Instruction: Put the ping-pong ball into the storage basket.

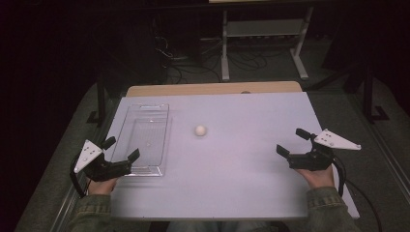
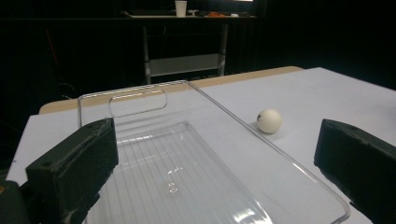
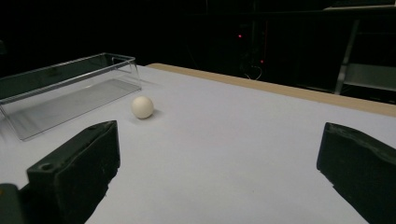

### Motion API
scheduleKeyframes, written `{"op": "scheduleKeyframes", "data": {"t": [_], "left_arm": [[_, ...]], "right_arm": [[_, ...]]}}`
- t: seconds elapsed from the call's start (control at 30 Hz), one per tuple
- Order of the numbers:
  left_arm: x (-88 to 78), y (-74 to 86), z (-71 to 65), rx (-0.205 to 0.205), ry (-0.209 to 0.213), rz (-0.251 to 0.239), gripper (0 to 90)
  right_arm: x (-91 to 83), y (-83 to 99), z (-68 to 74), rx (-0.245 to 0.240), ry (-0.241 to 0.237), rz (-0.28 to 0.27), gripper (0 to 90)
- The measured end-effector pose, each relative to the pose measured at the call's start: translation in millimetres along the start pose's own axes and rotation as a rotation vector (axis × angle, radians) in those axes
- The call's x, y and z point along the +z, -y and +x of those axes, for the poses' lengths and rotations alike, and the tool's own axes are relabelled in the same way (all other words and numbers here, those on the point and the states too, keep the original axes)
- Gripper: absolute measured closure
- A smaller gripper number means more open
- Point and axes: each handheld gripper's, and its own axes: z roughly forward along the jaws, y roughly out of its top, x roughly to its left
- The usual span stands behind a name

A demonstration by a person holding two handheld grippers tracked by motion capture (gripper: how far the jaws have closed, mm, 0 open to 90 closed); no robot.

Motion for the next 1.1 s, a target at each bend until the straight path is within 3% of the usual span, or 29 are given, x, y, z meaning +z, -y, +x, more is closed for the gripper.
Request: {"op": "scheduleKeyframes", "data": {"t": [0.2, 0.4, 0.7, 0.9, 1.1], "left_arm": [[0.3, -4.7, 1.4, -0.018, -0.015, 0.002, 0.0], [0.7, -8.7, 4.6, 0.012, -0.026, 0.039, 0.0], [2.7, -17.0, 4.6, 0.037, 0.016, 0.066, 0.0], [7.1, -27.5, 2.0, 0.081, 0.032, 0.097, 0.0], [11.8, -37.4, 1.4, 0.082, 0.048, 0.110, 0.0]], "right_arm": [[-0.7, -0.9, 0.5, 0.003, -0.013, -0.012, 0.0], [-1.7, -0.3, -1.9, 0.007, -0.001, -0.008, 0.0], [-0.4, 0.8, -1.4, 0.006, -0.017, 0.007, 0.0], [-0.6, 0.8, -1.8, 0.007, -0.017, 0.005, 0.0], [-0.7, 0.8, -1.5, 0.002, -0.019, 0.007, 0.0]]}}
